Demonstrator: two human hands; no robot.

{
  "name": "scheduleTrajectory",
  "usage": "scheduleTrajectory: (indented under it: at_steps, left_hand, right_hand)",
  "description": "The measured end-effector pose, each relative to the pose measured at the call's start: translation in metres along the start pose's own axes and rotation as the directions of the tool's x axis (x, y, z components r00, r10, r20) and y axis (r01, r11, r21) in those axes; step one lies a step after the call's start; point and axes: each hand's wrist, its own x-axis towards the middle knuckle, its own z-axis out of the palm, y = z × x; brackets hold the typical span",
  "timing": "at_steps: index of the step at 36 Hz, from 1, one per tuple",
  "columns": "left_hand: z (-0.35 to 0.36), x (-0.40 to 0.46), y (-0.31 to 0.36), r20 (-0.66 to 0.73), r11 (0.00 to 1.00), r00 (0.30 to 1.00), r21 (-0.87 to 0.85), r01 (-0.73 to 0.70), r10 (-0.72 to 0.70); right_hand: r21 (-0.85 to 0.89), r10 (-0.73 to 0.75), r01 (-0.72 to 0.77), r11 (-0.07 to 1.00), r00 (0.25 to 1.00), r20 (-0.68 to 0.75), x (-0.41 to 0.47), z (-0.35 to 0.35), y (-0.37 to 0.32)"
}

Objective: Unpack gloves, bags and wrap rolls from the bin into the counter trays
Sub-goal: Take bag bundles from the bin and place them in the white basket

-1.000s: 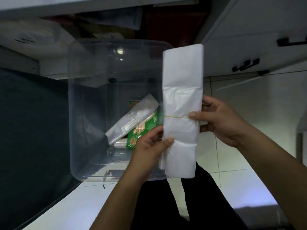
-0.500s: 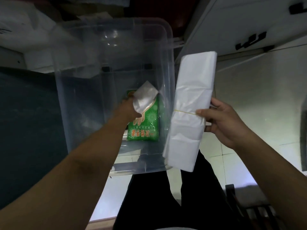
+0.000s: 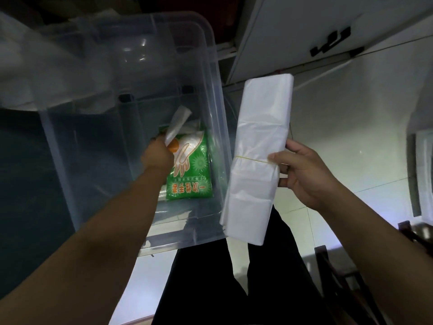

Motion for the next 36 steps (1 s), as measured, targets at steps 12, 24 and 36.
scheduleTrajectory:
  at_steps: [12, 24, 36]
  left_hand:
    - [-0.111, -0.103, 0.002, -0.04, 0.808, 0.999, -0.587, -0.047, 0.029]
    - [-0.214, -0.239, 0.064, 0.014, 0.189, 0.997, -0.982, -0.001, 0.077]
    - [-0.221, -0.316, 0.195, -0.209, 0.08, 0.973, -0.973, -0.217, 0.097]
  right_hand:
    - [-0.229, -0.099, 0.087, 0.97, 0.994, -0.04, -0.068, 0.006, -0.047]
    - [-0.31, -0.282, 0.287, 0.906, 0.957, 0.061, -0.132, -0.007, -0.12]
    - [-0.349, -0.467, 0.519, 0.78, 0.854, 0.229, -0.141, -0.102, -0.2]
